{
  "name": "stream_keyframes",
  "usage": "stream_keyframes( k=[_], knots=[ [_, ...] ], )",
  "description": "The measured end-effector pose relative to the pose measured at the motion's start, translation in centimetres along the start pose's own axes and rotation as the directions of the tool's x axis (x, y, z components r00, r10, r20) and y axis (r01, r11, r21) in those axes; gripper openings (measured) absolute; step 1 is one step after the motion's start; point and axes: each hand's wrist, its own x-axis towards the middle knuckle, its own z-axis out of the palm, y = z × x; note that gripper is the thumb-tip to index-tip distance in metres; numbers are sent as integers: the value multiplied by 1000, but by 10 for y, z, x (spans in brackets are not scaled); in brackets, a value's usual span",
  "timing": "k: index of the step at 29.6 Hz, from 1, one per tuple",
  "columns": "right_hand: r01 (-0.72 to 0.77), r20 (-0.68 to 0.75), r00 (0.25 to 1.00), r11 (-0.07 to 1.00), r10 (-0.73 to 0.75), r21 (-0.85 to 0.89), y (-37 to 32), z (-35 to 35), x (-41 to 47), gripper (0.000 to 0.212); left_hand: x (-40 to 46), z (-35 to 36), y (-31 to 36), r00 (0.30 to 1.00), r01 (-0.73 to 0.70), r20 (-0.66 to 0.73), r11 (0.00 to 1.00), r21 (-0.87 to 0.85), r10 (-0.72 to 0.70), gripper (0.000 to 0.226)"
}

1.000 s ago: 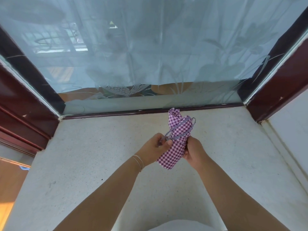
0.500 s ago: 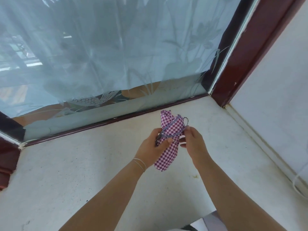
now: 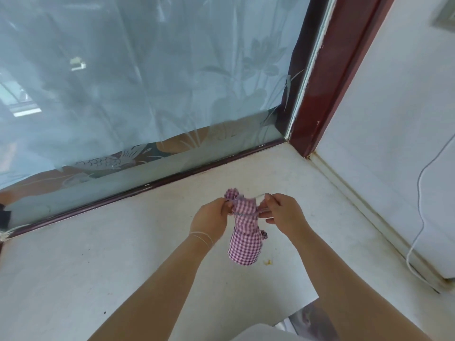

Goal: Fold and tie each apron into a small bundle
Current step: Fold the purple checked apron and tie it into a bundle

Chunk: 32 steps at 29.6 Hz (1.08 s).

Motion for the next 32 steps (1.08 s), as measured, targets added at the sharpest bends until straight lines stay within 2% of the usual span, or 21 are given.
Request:
stream_keyframes(
  k=[2,4,6,8,9,10,12,13,15,18,20,23,25,26,28,29,30,31,32],
  knots=[
    [4,146,989,989,18,-150,8,-11,9,26,11,3,-6,999,41,11,980,-194,-40,29],
    [7,247,967,958,66,-286,25,-19,17,26,18,10,-5,995,83,74,957,-279,-64,33],
    [-17,277,955,950,108,-312,38,-18,18,27,16,15,-4,982,121,174,948,-294,-72,34],
    [-36,229,968,956,106,-291,47,-24,21,25,14,26,5,968,118,248,950,-289,-44,33],
    [-80,184,976,977,117,-196,49,-24,22,23,13,29,8,964,105,266,950,-293,-24,33],
    [-173,145,974,985,174,-21,50,-24,22,22,12,31,12,961,87,276,951,-296,-2,33],
    [-382,183,923,862,338,333,51,-28,24,20,14,36,24,955,70,295,946,-318,29,33],
    [-470,261,882,777,393,419,50,-30,23,21,14,38,30,951,57,304,942,-332,50,32],
    [-572,411,810,717,419,397,47,-32,21,25,10,45,43,933,23,343,936,-351,105,31],
    [-591,509,753,769,417,244,39,-30,20,45,0,57,57,879,-78,446,973,-217,171,28],
    [-584,476,764,780,435,224,37,-30,23,32,-6,62,62,869,-212,444,975,-59,216,24],
    [-570,394,810,742,434,354,38,-28,26,21,-15,66,63,835,-393,465,910,133,293,29],
    [-524,342,849,733,403,434,38,-29,26,20,-20,65,59,853,-421,439,869,259,282,41],
    [-484,312,870,781,382,394,37,-30,26,21,-19,62,56,891,-392,357,873,290,282,47],
    [-371,301,902,913,311,168,28,-36,21,21,-10,56,49,942,-335,110,919,208,319,44],
    [-283,310,913,959,264,17,22,-41,17,21,-4,54,48,938,-345,91,927,149,335,50],
    [-169,330,920,975,210,-147,13,-44,15,22,2,54,51,931,-345,160,935,83,329,64],
    [-43,355,922,950,157,-309,5,-48,14,22,6,55,57,917,-315,259,949,4,303,76],
    [79,379,919,889,110,-451,-4,-52,12,23,8,58,65,906,-265,323,961,-72,274,78]
  ],
)
